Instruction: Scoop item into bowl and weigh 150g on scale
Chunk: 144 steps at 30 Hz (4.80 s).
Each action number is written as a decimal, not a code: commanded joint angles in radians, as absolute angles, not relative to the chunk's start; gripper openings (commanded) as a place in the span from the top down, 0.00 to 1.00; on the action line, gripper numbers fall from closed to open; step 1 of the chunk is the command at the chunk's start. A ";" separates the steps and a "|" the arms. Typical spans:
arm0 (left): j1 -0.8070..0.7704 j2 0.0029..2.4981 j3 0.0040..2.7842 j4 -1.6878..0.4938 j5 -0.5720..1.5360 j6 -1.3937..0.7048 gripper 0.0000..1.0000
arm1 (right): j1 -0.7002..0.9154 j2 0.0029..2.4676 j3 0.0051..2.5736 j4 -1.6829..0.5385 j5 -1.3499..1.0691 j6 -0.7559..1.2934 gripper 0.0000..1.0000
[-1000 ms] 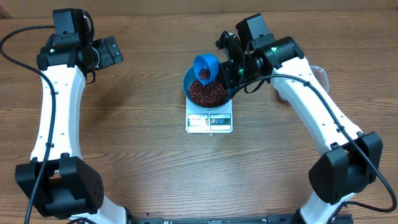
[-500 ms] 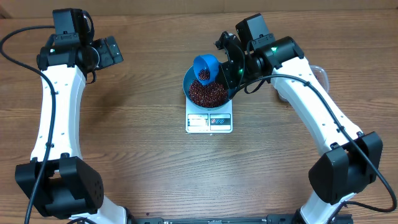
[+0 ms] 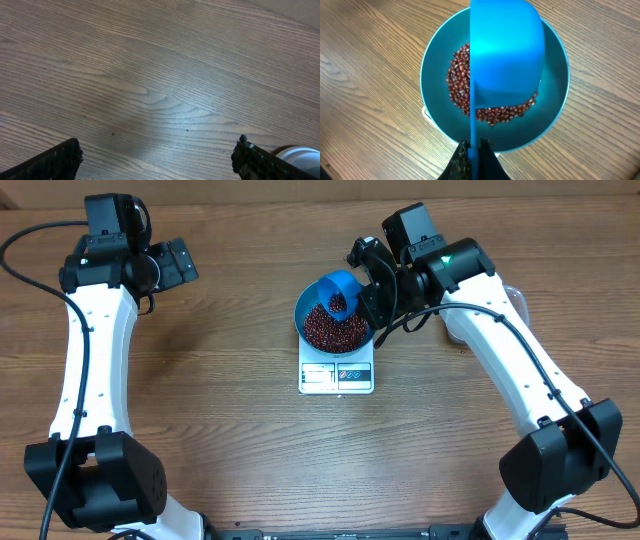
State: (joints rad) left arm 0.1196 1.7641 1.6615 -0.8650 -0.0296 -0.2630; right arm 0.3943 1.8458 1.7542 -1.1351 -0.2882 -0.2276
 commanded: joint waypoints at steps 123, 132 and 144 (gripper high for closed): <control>0.112 1.773 1.668 -0.863 -0.026 -0.266 0.00 | 0.096 1.773 1.872 -1.185 -0.309 -0.156 0.96; 0.112 1.773 1.668 -0.863 -0.026 -0.266 0.00 | -0.196 1.776 1.871 -1.331 -0.250 -0.157 0.96; 0.112 1.773 1.668 -0.863 -0.026 -0.266 0.00 | -0.213 1.777 1.869 -1.405 0.038 -0.157 0.96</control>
